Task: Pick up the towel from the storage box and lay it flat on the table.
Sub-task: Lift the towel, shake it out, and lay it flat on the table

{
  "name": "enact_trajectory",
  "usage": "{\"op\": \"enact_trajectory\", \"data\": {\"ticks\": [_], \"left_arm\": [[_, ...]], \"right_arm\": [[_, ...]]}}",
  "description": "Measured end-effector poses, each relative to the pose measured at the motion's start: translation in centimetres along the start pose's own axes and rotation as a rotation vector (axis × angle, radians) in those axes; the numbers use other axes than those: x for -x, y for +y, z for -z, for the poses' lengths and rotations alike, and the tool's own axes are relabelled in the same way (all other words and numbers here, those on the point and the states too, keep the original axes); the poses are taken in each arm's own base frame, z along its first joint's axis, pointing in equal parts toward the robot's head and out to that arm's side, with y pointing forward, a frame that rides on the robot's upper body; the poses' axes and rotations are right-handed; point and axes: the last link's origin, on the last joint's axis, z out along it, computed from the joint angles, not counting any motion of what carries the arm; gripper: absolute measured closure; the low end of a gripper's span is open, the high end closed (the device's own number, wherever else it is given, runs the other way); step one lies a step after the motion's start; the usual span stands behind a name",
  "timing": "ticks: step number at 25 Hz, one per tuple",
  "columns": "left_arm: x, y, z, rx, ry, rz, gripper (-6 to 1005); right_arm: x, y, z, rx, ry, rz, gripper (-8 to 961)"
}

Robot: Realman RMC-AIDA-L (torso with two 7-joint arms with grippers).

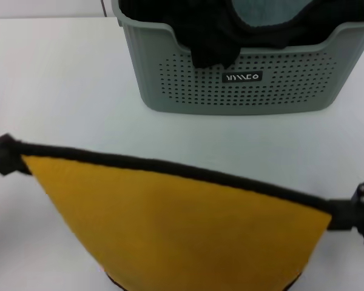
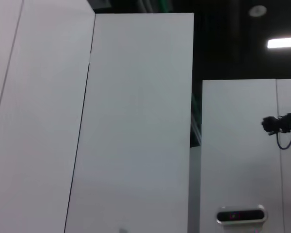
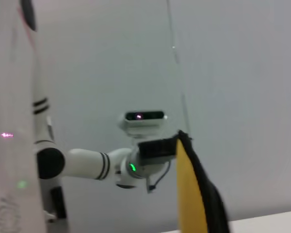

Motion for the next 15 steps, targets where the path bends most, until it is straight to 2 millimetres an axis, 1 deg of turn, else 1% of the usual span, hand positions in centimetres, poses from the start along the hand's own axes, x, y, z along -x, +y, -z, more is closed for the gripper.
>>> {"op": "enact_trajectory", "data": {"ticks": [3,5,8,11,15], "left_arm": [[0.1,1.0,0.9,-0.031,-0.014,0.005,993],[0.5,1.3,1.5,-0.056,-0.033,0.009,993],[1.7,0.9,1.8,-0.073,-0.069,0.029,992],[3.6,-0.7,0.5,-0.033,-0.1,0.077,992],[6.5,-3.7,-2.8,0.051,-0.157,0.137,992]], "right_arm": [[-0.3,0.3,-0.3,0.022,-0.002,-0.018,904],[-0.7,0.4,-0.2,0.018,-0.007,-0.039,904],[-1.7,-0.1,0.7,-0.032,-0.029,-0.096,903],[-2.9,-1.3,2.4,-0.127,-0.064,-0.171,902],[-5.0,-3.6,4.3,-0.249,-0.085,-0.276,901]]}}
